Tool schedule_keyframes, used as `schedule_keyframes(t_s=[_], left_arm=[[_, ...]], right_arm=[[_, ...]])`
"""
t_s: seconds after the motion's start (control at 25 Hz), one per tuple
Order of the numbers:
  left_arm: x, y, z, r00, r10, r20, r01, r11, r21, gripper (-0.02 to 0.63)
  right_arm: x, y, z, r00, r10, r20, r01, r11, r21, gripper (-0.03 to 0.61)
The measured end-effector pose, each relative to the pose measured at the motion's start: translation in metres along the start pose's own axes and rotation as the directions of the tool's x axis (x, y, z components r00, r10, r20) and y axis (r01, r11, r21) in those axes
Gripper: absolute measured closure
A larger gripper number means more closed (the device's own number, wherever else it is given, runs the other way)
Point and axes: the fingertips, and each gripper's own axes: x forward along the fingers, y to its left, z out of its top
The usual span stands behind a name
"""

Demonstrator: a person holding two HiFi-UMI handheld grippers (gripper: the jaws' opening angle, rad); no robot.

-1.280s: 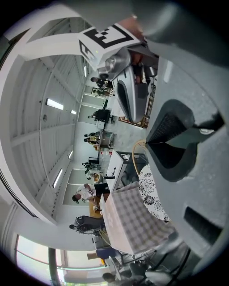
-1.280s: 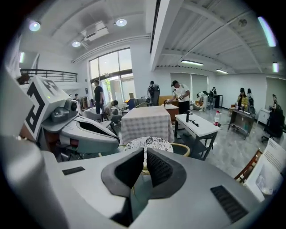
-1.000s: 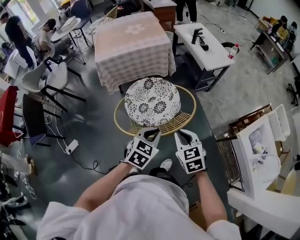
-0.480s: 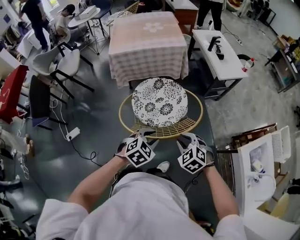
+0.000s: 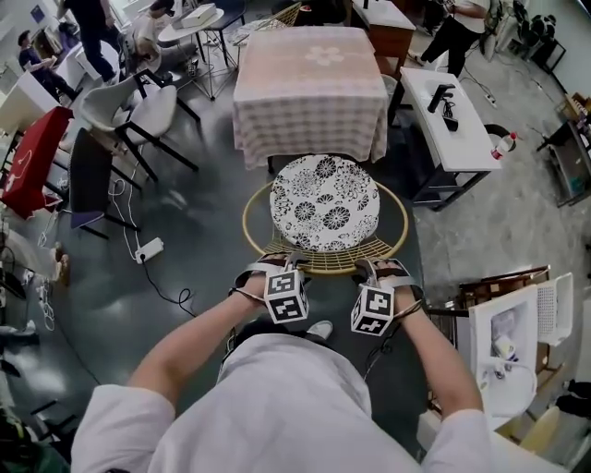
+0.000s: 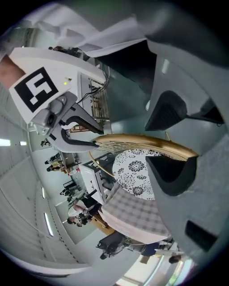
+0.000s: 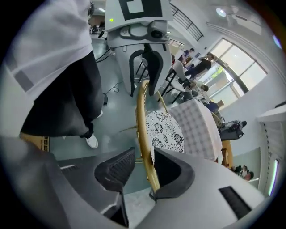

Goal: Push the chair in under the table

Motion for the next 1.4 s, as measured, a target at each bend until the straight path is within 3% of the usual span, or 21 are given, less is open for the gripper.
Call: schedule_keyframes(t_s=[0.16,0.2,0.28,0.92,1.4], left_arm=[[0.015,-0.001,-0.008,0.996,0.006,-0.092,0.0,0.998,0.064,0.452],[0.016,0.0,-0.009,0.994,0.016,-0.105,-0.007,0.997,0.08,0.513],[0.016,0.004,-0.008,0.992,0.027,-0.122,-0.015,0.995,0.103,0.546],[0.018,0.01,-0.012,0.986,0.004,-0.168,0.009,0.997,0.078,0.549],[0.029,0.055,-0.018,0.985,0.005,-0.175,0.004,0.999,0.047,0.549]], right_arm=[[0.012,-0.001,0.006,0.999,0.016,-0.03,-0.019,0.995,-0.099,0.476],[0.013,0.0,0.007,0.999,0.028,-0.039,-0.032,0.993,-0.113,0.482],[0.015,0.0,0.007,0.998,0.043,-0.052,-0.05,0.99,-0.13,0.505],[0.022,-0.009,0.009,0.994,0.073,-0.082,-0.076,0.997,-0.033,0.509],[0.047,-0.052,0.011,0.995,0.037,-0.096,-0.038,0.999,-0.017,0.508]])
